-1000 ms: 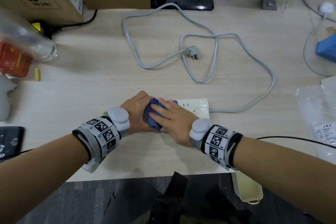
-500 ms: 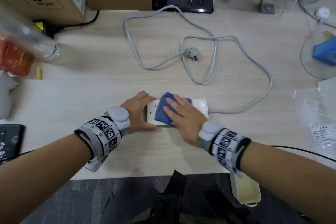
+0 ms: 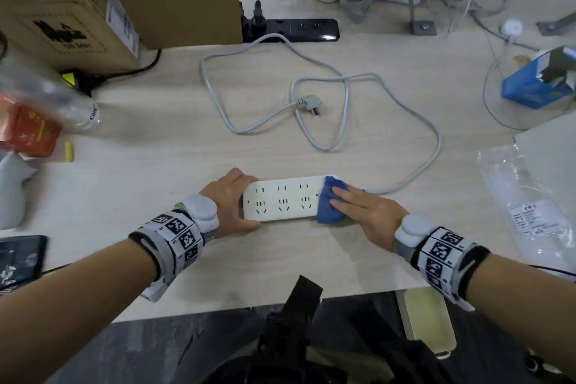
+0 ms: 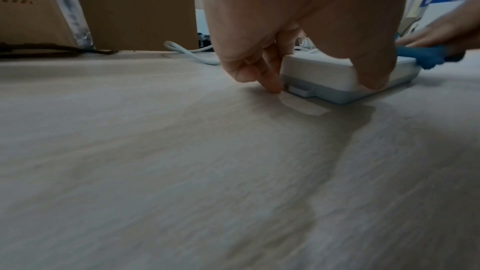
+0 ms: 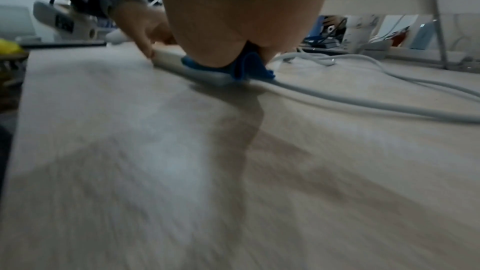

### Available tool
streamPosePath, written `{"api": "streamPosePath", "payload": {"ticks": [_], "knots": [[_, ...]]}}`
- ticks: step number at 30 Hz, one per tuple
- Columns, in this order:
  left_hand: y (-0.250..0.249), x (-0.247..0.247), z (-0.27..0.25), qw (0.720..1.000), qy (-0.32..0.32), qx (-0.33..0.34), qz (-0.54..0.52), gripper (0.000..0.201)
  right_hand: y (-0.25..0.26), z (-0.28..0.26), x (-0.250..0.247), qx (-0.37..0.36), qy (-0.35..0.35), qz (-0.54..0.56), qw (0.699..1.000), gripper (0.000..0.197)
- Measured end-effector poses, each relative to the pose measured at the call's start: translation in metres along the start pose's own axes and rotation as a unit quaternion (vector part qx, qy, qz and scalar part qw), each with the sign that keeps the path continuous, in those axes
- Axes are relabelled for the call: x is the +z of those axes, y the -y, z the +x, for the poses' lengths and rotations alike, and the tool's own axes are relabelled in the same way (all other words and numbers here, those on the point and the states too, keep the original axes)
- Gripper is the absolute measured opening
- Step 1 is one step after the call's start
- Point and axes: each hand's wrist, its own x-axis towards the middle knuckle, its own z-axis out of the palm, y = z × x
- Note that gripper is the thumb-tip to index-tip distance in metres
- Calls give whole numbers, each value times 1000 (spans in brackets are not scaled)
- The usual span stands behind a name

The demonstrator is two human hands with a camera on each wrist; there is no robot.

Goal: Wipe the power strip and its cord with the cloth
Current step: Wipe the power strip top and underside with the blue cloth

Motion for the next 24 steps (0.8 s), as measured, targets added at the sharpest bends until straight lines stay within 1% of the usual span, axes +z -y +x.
{"api": "streamPosePath", "payload": {"ticks": [1, 3, 5, 6, 7, 10, 12, 14, 16, 17, 19, 20, 22, 23, 24], "knots": [[-1, 1, 0, 1000, 1, 1, 24, 86, 3, 6, 1, 9, -2, -1, 1000, 67], [-6, 2, 1, 998, 1, 9, 69, 103, 9, 20, 1, 20, -16, -8, 1000, 46], [-11, 4, 3, 996, 7, 10, 92, 120, 17, 31, 0, 53, -33, 17, 998, 41], [-13, 4, 4, 995, 11, 13, 99, 121, 20, 34, -1, 77, -44, 29, 996, 40], [-14, 4, 4, 995, 16, 15, 101, 118, 24, 37, -4, 100, -55, 34, 993, 38], [-12, 1, 4, 997, 7, 18, 74, 98, 28, 42, -19, 158, -74, 67, 982, 35], [-11, -7, 6, 998, 3, 18, 59, 93, 29, 44, -29, 197, -78, 108, 971, 36], [-10, -19, 12, 998, 29, -2, 61, 92, 28, 44, -38, 221, -104, 133, 960, 36], [-8, -33, 19, 997, 67, -40, 20, 88, 30, 43, -41, 235, -129, 165, 949, 36], [-7, -41, 24, 995, 85, -46, -4, 87, 31, 42, -41, 238, -128, 181, 946, 37], [-4, -52, 30, 994, 101, -27, -37, 88, 30, 42, -36, 238, -112, 188, 946, 39], [-3, -56, 32, 993, 99, -26, -53, 81, 29, 44, -33, 231, -106, 182, 950, 39], [-5, -59, 31, 992, 90, -32, -84, 53, 27, 47, -27, 220, -99, 154, 958, 40], [-7, -59, 30, 993, 77, -31, -81, 44, 26, 50, -26, 220, -95, 141, 961, 40], [-8, -58, 28, 996, 57, -25, -56, 38, 26, 53, -24, 224, -90, 134, 961, 41]]}}
